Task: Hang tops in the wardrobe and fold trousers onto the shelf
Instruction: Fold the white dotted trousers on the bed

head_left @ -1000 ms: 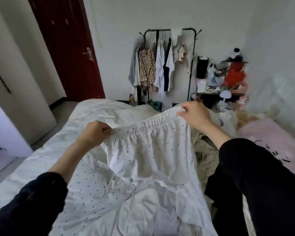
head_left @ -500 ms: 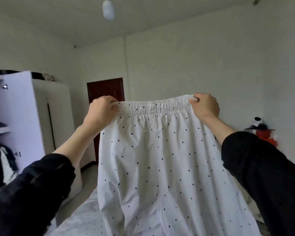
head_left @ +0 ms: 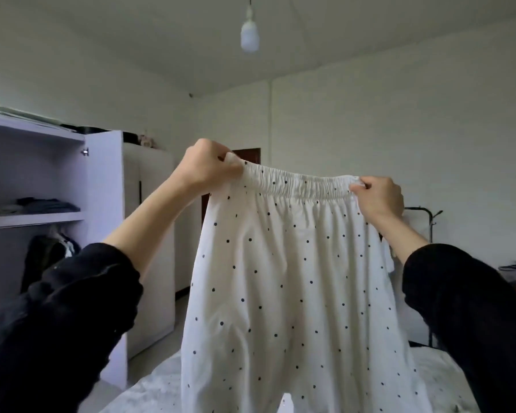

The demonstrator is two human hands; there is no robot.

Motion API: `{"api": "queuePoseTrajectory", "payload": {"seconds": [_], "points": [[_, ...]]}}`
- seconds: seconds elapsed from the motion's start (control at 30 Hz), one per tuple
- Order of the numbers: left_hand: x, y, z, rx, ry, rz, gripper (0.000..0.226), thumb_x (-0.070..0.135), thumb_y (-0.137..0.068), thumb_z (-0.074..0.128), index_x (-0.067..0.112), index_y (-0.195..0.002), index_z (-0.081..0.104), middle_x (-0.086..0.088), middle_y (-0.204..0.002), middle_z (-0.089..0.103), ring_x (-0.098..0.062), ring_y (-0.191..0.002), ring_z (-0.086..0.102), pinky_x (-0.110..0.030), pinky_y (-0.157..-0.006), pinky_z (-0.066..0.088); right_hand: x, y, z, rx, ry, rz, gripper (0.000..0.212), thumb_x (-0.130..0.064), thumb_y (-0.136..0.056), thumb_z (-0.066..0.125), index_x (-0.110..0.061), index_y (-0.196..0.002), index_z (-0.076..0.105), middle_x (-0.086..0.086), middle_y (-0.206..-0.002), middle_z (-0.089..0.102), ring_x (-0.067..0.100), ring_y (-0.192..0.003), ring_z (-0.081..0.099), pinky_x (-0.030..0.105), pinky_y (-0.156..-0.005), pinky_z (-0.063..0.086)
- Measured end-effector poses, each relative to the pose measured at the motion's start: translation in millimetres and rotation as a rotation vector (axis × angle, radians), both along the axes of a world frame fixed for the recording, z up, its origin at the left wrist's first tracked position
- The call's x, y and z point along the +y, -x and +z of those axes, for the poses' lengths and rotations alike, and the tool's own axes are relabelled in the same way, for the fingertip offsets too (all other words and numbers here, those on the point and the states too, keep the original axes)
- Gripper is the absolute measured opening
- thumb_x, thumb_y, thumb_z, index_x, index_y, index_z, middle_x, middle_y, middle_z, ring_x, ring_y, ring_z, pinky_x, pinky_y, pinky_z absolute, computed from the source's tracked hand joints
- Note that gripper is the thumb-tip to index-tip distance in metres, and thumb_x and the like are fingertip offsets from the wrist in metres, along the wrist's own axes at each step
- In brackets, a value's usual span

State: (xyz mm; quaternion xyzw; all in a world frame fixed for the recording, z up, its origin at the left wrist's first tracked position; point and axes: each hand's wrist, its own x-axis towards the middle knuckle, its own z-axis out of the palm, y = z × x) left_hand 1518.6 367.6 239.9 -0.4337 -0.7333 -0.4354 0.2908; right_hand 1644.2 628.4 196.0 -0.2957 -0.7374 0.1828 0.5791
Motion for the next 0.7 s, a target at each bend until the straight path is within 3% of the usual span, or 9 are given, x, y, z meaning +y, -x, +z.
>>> {"api": "queuePoseTrajectory", "payload": {"seconds": [0.03, 0.07, 0.13, 0.2, 0.3, 0.43, 0.53, 0.6, 0.7], "points": [[-5, 13, -7, -0.027, 0.007, 0.023, 0.026, 0.013, -0.079, 0.051, 0.007, -0.055, 0.042, 0.0, -0.057, 0.033, -0.018, -0.057, 0.028, -0.021, -0.044, 0.023, -2, 17, -6, -0.007, 0.024, 0.031, 0.022, -0.014, -0.086, 0.056, -0.001, -0.098, 0.069, 0.023, -0.103, 0.064, 0.044, -0.099, 0.058, 0.044, -0.077, 0.05], [-11, 26, -16, -0.063, 0.024, 0.051, 0.029, 0.012, -0.079, 0.051, 0.01, -0.051, 0.042, 0.002, -0.053, 0.035, -0.018, -0.054, 0.029, -0.018, -0.04, 0.025, -2, 32, -12, -0.016, 0.039, 0.063, 0.025, -0.016, -0.085, 0.057, 0.002, -0.101, 0.066, 0.022, -0.109, 0.063, 0.042, -0.103, 0.057, 0.044, -0.082, 0.05], [-23, 55, -40, -0.173, 0.104, 0.095, 0.02, 0.018, -0.074, 0.051, 0.014, -0.055, 0.053, 0.005, -0.054, 0.046, -0.016, -0.054, 0.036, -0.013, -0.046, 0.032, -4, 57, -28, -0.091, 0.049, 0.138, 0.019, -0.018, -0.083, 0.059, -0.001, -0.078, 0.066, 0.021, -0.088, 0.065, 0.039, -0.088, 0.059, 0.036, -0.069, 0.048], [-38, 84, -68, -0.267, 0.197, 0.134, 0.016, 0.028, -0.064, 0.05, 0.015, -0.067, 0.059, 0.001, -0.065, 0.052, -0.016, -0.063, 0.042, -0.024, -0.057, 0.037, -10, 89, -49, -0.204, 0.06, 0.193, 0.028, -0.021, -0.082, 0.061, -0.007, -0.06, 0.053, 0.013, -0.068, 0.055, 0.031, -0.075, 0.054, 0.03, -0.06, 0.036], [-63, 135, -121, -0.378, 0.271, 0.19, 0.019, 0.024, -0.077, 0.06, 0.007, -0.076, 0.069, -0.001, -0.068, 0.058, -0.018, -0.07, 0.05, -0.024, -0.061, 0.039, -29, 147, -91, -0.388, 0.097, 0.285, 0.031, -0.021, -0.081, 0.063, -0.01, -0.056, 0.05, 0.008, -0.064, 0.054, 0.027, -0.072, 0.055, 0.029, -0.057, 0.033], [-87, 203, -190, -0.451, 0.39, 0.242, 0.019, 0.011, -0.086, 0.058, -0.003, -0.088, 0.07, -0.011, -0.08, 0.063, -0.018, -0.074, 0.051, -0.028, -0.065, 0.045, -49, 226, -146, -0.564, 0.148, 0.337, 0.024, -0.019, -0.082, 0.066, -0.004, -0.065, 0.059, 0.015, -0.069, 0.058, 0.03, -0.072, 0.058, 0.028, -0.06, 0.036], [-106, 275, -251, -0.539, 0.468, 0.277, 0.019, 0.013, -0.088, 0.058, -0.002, -0.088, 0.07, -0.008, -0.079, 0.06, -0.017, -0.074, 0.049, -0.026, -0.062, 0.04, -64, 299, -198, -0.661, 0.182, 0.342, 0.042, -0.014, -0.079, 0.064, -0.017, -0.05, 0.033, 0.001, -0.054, 0.034, 0.019, -0.055, 0.036, 0.028, -0.053, 0.021], [-113, 334, -294, -0.594, 0.496, 0.296, 0.017, 0.013, -0.087, 0.058, 0.0, -0.084, 0.069, -0.006, -0.078, 0.057, -0.018, -0.075, 0.048, -0.026, -0.067, 0.039, -72, 355, -236, -0.721, 0.216, 0.309, 0.045, -0.013, -0.079, 0.064, -0.018, -0.05, 0.029, -0.002, -0.055, 0.031, 0.017, -0.053, 0.034, 0.028, -0.051, 0.02], [-108, 415, -343, -0.651, 0.511, 0.362, 0.013, 0.016, -0.086, 0.057, 0.011, -0.081, 0.068, -0.006, -0.081, 0.062, -0.022, -0.08, 0.052, -0.028, -0.076, 0.039, -80, 435, -283, -0.777, 0.248, 0.227, 0.043, -0.019, -0.082, 0.063, -0.015, -0.049, 0.036, -0.002, -0.058, 0.041, 0.022, -0.066, 0.048, 0.031, -0.066, 0.03]]}}
